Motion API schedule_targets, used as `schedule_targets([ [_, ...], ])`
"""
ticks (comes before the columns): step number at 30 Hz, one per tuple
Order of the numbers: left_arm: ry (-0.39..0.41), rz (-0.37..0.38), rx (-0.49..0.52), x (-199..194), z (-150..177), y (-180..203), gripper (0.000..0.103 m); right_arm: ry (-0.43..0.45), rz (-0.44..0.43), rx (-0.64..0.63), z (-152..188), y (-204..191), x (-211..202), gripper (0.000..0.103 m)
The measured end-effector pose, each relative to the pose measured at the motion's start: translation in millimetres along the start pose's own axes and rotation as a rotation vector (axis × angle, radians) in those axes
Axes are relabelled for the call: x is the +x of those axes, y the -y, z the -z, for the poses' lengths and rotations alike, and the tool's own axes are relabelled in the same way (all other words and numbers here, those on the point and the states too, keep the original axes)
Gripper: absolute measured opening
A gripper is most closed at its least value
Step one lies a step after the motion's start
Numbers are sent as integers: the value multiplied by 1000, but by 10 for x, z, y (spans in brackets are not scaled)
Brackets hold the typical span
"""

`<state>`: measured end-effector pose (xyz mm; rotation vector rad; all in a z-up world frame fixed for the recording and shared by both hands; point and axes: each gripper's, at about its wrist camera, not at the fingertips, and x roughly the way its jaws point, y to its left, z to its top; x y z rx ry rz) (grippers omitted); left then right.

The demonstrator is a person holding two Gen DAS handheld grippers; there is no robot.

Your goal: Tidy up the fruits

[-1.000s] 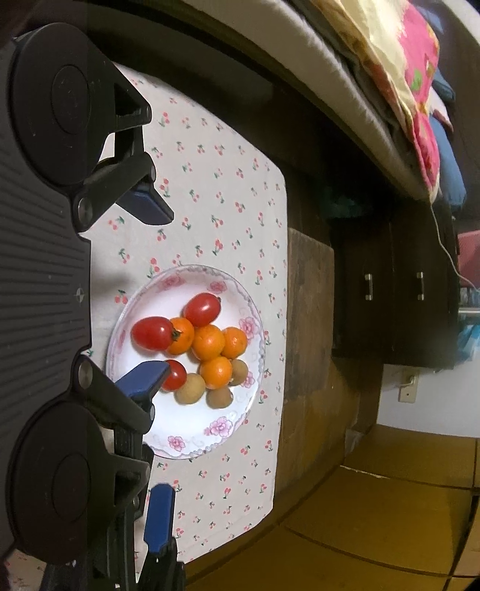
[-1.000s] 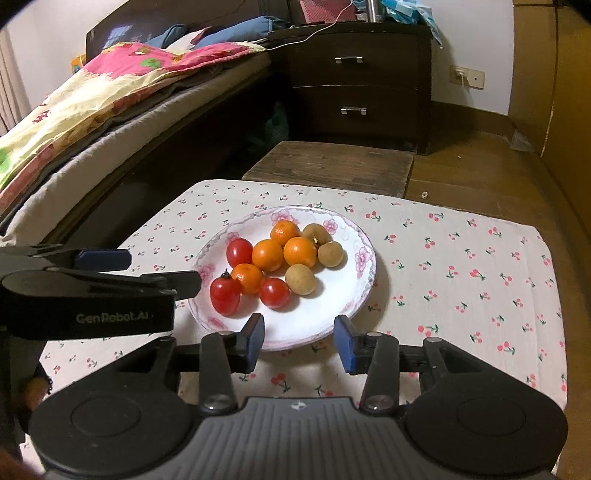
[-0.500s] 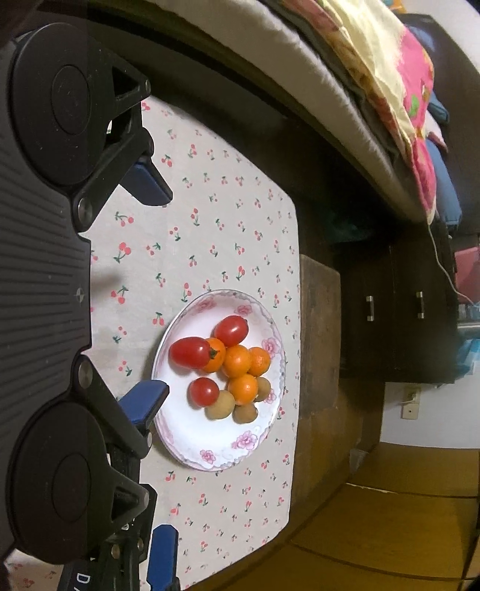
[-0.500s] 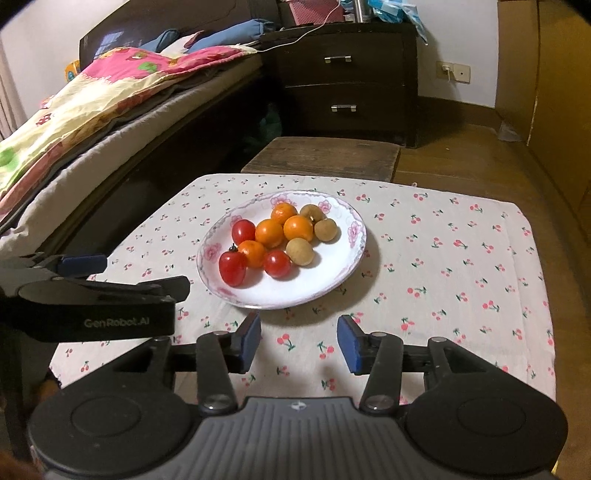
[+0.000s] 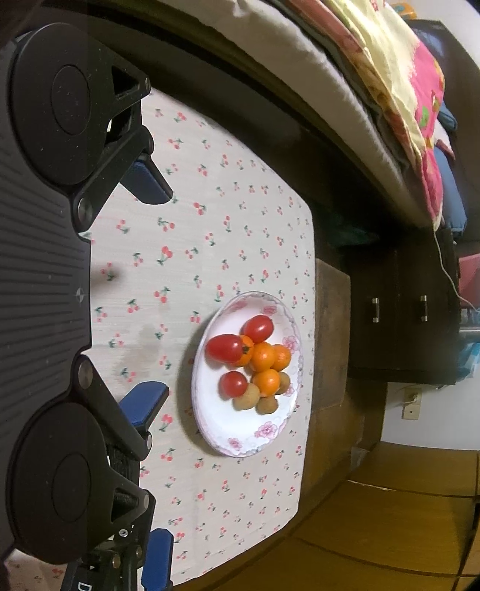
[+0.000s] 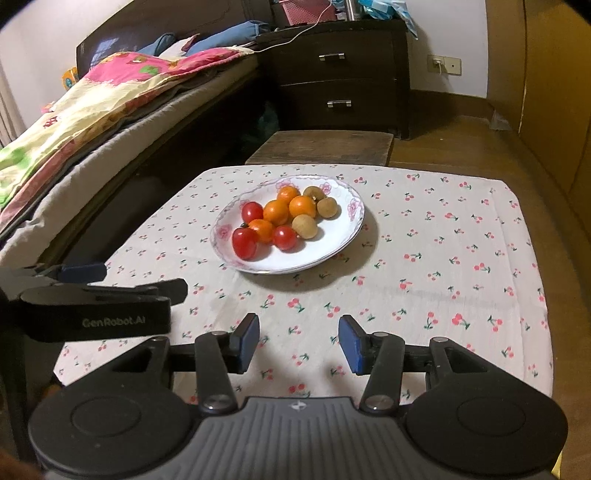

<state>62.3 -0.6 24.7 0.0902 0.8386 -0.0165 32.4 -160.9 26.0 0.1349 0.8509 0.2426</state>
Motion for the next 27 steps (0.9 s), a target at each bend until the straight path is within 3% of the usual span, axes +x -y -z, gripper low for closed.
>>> schedule_targets([
  [17, -52, 6, 34, -213, 377, 20, 103, -53, 57, 13, 392, -90, -178, 48],
  [27, -94, 7, 45, -295, 600, 40, 103, -70, 48, 13, 553, -175, -257, 48],
])
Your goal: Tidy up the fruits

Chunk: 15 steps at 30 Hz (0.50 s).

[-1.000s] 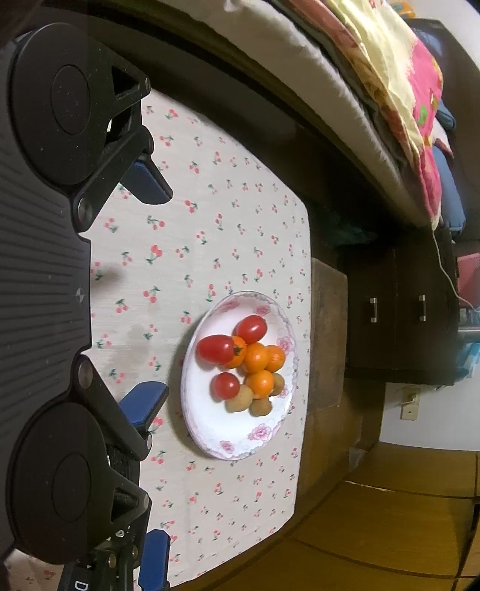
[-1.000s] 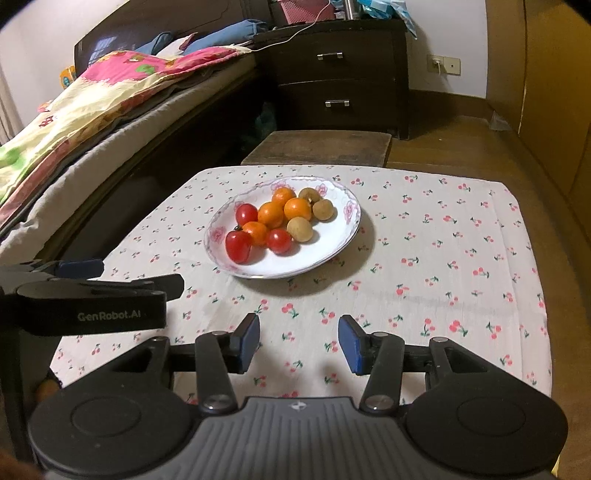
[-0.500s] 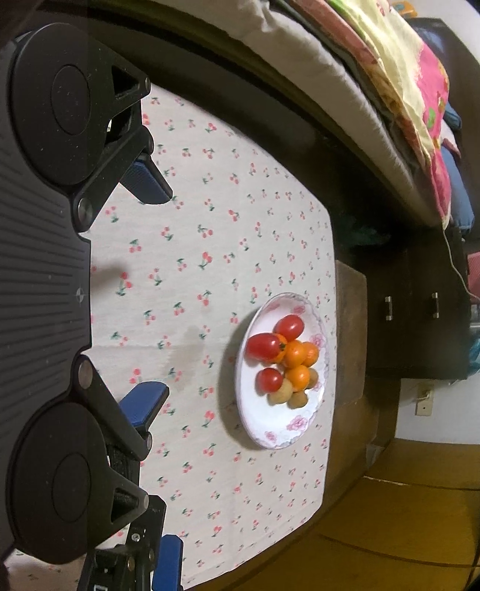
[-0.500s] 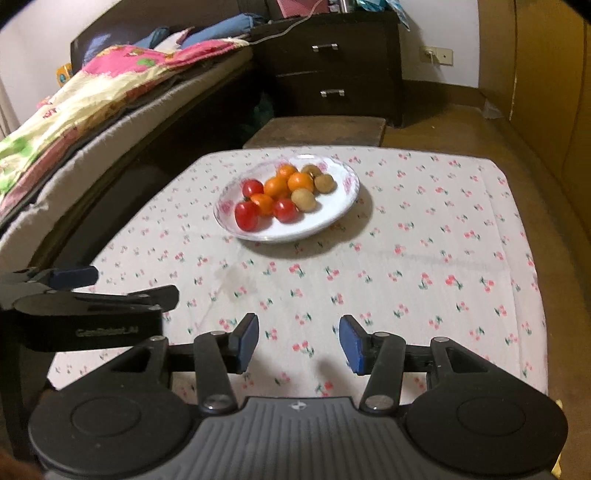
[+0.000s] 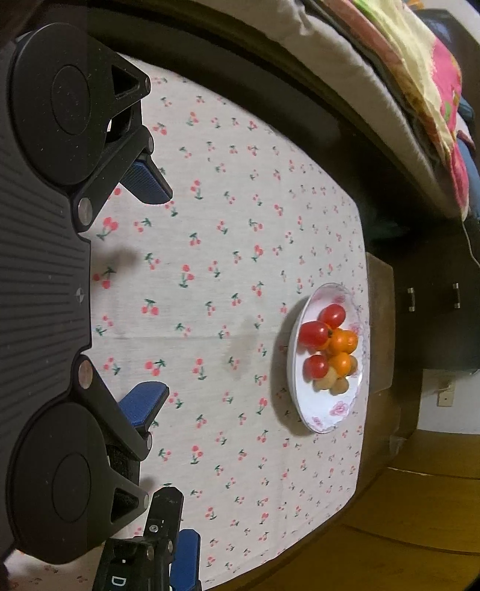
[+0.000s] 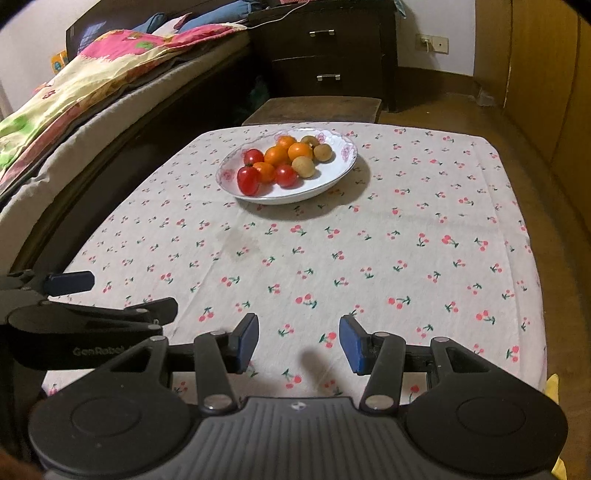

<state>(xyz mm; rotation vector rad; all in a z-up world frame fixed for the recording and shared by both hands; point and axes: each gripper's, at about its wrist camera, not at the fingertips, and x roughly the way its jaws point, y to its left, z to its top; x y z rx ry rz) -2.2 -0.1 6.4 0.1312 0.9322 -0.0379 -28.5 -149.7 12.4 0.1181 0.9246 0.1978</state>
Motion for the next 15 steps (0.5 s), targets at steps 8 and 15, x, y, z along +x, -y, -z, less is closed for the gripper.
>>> schedule_targets([
  [8, -11, -17, 4, -20, 75, 10, 103, -18, -6, -8, 102, -57, -18, 49],
  [15, -12, -11, 13, -28, 103, 29, 103, -23, -4, -10, 127, -81, -20, 49],
])
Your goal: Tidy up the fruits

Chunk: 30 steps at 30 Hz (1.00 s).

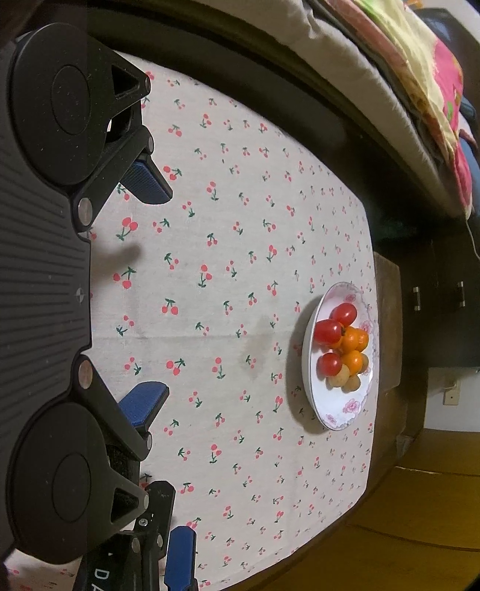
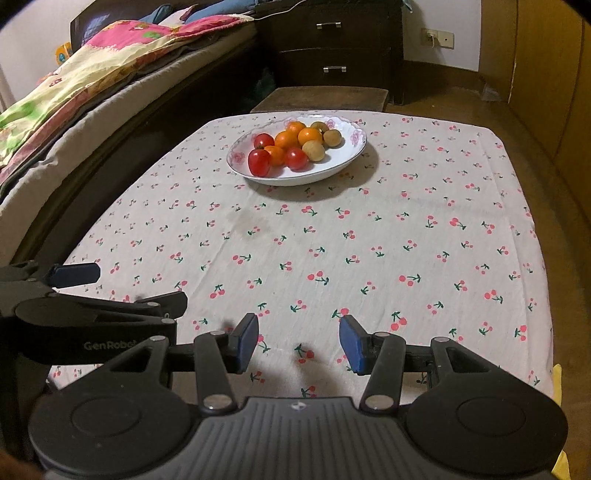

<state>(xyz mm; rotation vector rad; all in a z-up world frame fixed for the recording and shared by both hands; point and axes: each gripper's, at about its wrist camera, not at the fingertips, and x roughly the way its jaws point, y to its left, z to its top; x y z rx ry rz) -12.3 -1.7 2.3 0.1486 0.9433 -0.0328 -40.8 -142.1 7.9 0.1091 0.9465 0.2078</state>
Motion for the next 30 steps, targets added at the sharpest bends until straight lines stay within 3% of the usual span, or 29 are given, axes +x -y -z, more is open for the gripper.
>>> schedule_targets([
  [30, 0, 1, 9, -38, 65, 15, 103, -13, 14, -6, 40, -11, 8, 49],
])
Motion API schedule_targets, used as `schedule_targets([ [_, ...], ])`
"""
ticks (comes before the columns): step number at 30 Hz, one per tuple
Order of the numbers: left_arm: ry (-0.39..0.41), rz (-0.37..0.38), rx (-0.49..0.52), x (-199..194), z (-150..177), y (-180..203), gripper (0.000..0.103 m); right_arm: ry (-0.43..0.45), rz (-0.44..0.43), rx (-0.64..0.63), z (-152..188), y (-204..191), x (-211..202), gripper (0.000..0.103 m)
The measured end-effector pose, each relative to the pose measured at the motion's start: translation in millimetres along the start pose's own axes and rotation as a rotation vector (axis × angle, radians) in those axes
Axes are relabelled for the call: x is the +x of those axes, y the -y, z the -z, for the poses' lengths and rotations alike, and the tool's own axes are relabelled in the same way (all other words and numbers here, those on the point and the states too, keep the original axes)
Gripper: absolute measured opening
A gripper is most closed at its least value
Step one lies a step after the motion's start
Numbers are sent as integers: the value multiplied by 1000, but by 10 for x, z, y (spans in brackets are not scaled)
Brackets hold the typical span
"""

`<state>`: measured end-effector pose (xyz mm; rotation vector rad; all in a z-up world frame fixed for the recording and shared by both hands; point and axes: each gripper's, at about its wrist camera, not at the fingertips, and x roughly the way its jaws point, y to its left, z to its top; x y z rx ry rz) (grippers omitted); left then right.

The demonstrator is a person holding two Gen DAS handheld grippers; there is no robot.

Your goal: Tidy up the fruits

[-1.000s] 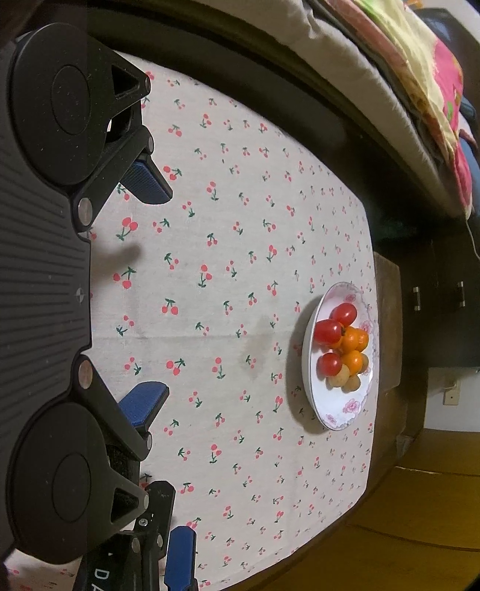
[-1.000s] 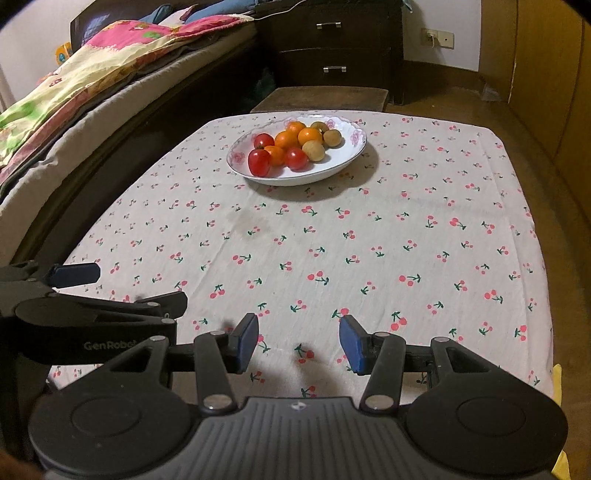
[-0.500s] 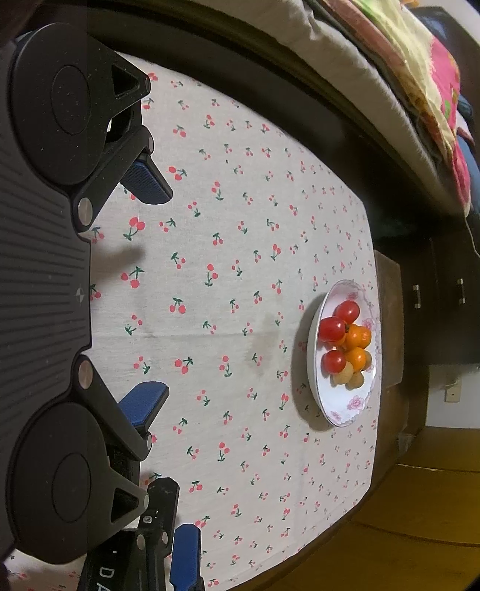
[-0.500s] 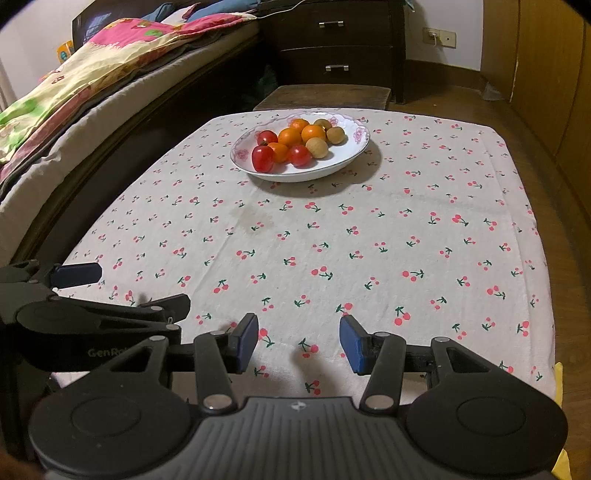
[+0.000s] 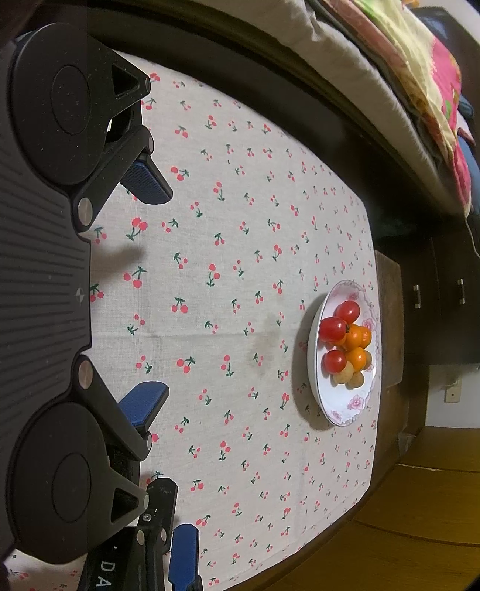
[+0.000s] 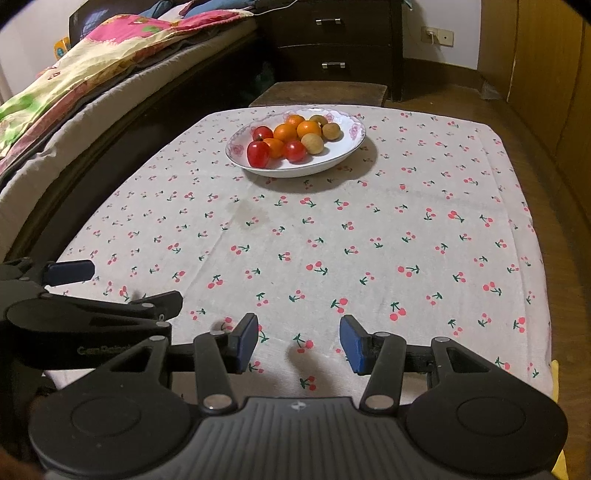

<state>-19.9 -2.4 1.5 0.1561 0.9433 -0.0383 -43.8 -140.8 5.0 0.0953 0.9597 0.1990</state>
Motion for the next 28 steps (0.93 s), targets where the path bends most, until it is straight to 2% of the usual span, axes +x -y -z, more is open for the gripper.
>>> schedule_targets([
  [28, 4, -11, -2, -22, 7, 18, 103, -4, 0, -4, 12, -24, 17, 49],
])
